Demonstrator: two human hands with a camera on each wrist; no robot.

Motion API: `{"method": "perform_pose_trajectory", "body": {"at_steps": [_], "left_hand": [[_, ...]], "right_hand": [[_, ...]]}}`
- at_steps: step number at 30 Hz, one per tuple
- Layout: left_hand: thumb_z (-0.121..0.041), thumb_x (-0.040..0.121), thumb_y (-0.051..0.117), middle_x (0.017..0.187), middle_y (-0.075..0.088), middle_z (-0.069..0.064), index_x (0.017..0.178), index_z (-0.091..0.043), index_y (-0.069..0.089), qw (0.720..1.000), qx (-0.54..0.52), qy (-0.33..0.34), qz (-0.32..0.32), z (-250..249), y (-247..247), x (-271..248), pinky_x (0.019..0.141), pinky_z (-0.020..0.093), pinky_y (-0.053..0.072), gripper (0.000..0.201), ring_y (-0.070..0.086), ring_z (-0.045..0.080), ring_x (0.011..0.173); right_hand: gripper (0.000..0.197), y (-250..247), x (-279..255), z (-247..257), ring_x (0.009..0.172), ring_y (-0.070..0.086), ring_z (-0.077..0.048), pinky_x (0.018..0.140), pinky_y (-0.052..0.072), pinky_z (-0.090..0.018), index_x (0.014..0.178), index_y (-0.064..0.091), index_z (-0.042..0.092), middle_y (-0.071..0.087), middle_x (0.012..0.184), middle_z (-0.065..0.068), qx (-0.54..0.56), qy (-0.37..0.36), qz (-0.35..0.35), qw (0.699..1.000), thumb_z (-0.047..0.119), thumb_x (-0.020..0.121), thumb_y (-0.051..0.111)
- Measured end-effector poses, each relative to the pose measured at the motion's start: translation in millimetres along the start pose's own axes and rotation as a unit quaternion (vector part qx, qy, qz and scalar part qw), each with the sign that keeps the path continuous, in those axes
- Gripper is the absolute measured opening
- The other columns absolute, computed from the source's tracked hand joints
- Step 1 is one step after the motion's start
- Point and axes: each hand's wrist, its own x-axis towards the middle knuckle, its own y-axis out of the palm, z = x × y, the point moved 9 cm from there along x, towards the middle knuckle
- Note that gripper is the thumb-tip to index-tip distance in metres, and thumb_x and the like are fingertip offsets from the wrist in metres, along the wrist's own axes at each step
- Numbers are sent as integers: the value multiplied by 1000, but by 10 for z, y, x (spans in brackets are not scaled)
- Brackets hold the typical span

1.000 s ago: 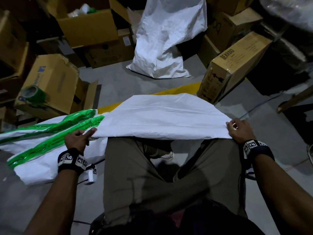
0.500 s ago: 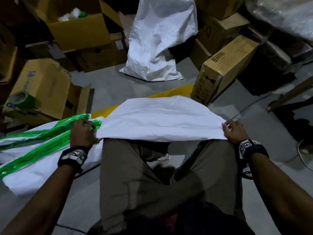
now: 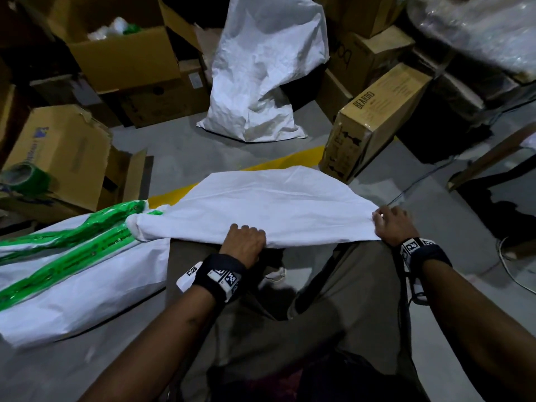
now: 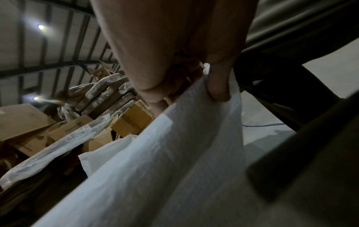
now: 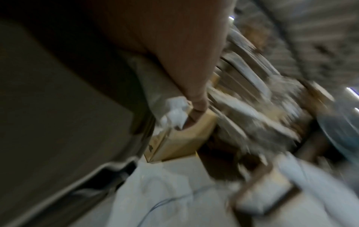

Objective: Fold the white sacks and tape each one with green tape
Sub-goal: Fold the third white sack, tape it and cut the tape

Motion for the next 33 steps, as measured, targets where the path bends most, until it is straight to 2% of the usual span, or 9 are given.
{"method": "perform_pose_trajectory", "body": {"at_steps": [4,9,13,16,18,22,26,29,33], "left_hand": [[-14,89,52,119,64,12,117,-11,61,998,-16,38,40,-40,147,19,88,36,41,29,59,34,112],[-12,91,51,121,56,12,113,-11,64,996,-84,19,31,70,116,90,83,36,41,25,57,34,113],[-11,94,54,129,49,13,125,-13,64,990,-134,-41,11,290,-46,225,98,38,37,32,45,35,125],[-14,92,59,132,53,16,126,-16,65,974,-205,-91,11,468,-156,309,102,38,41,35,51,36,125],[-17,87,65,125,61,16,118,-17,70,960,-256,-109,10,536,-213,352,96,37,47,31,58,35,118],[-24,79,75,110,69,14,100,-19,75,944,-301,-135,2,673,-216,356,87,35,52,21,65,33,108],[-19,79,73,108,71,9,99,-24,75,939,-319,-130,-2,718,-114,313,88,36,54,20,65,30,106],[-13,89,60,107,70,8,109,-23,63,944,-308,-112,-47,668,-128,267,83,38,50,22,61,32,106],[-16,98,48,107,67,17,114,-18,47,961,-255,-95,-44,593,-107,229,75,40,43,17,60,39,101]], "right_hand": [[33,-17,-6,159,130,39,-32,105,31,-59,123,50,27,48,137,-8,-171,-28,22,985,41,103,28],[46,-107,-139,777,135,34,-26,107,21,-65,136,44,31,46,142,-3,-419,-94,48,902,49,94,44],[41,-103,-562,1765,131,42,-24,105,28,-54,128,53,34,51,131,1,-218,-219,-15,951,51,91,58],[63,114,-788,2270,127,41,-20,97,30,-45,130,50,41,49,130,4,-74,-265,53,960,65,75,72],[71,218,-790,2380,126,41,-20,96,30,-43,128,51,41,48,130,3,-68,-246,56,965,54,67,84],[34,128,-753,2229,105,59,-29,85,37,-39,103,72,31,62,106,-1,-3,-187,-72,980,15,74,76],[18,246,-820,2033,83,67,-26,79,43,-42,88,76,32,68,83,6,2,-208,-106,972,23,74,82],[4,266,-792,1968,88,65,-24,83,37,-42,93,72,30,67,87,5,7,-233,-114,966,31,89,71],[26,241,-716,2106,100,57,-25,88,26,-42,97,55,29,65,93,1,-52,-263,-35,963,37,106,33]]}}
